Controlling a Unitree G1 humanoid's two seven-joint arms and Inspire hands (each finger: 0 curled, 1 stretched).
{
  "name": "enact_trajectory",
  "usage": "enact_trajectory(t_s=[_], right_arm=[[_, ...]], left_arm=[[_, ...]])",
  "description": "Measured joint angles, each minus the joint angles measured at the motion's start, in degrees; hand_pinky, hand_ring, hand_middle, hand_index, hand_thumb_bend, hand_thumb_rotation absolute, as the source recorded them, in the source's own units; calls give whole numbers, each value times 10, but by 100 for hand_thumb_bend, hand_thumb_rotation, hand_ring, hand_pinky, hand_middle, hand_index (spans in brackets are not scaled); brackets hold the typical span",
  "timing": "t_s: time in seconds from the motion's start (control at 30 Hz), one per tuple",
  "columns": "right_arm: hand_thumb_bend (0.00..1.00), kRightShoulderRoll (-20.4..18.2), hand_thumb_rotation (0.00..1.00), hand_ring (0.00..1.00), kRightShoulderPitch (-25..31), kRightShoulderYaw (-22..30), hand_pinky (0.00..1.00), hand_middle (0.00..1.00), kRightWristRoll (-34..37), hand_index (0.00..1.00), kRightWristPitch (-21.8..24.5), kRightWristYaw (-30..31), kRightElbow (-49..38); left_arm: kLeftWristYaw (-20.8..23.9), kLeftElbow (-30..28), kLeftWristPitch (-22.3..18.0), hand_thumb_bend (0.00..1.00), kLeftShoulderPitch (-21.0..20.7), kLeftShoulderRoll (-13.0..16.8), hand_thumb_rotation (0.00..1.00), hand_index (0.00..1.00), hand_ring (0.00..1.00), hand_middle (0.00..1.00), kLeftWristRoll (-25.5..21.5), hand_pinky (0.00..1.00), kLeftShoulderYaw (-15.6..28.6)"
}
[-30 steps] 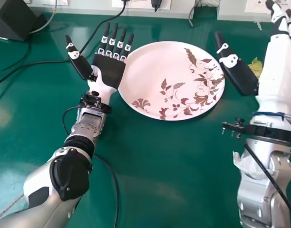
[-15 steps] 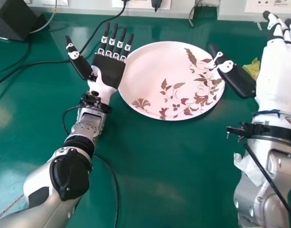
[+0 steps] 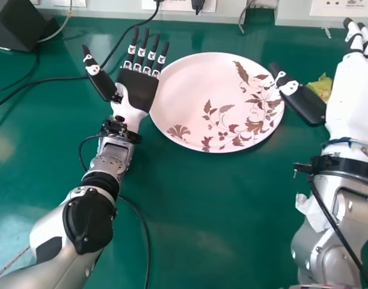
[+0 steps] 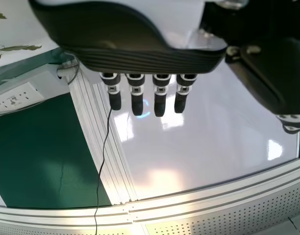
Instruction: Pick up biscuit and place it in the plate
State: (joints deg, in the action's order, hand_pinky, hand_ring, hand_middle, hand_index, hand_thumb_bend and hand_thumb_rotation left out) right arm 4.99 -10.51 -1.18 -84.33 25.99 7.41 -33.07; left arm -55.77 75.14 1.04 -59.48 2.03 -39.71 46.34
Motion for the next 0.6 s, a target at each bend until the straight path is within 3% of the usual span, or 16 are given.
enact_trajectory(t_s=[0.6], right_arm=[[100,17,51,89,-22,22,85,100,-18,100,9,65,16]], left_arm=[[-9,0,6,100,0,0,68,100,97,100,-6,100,2]])
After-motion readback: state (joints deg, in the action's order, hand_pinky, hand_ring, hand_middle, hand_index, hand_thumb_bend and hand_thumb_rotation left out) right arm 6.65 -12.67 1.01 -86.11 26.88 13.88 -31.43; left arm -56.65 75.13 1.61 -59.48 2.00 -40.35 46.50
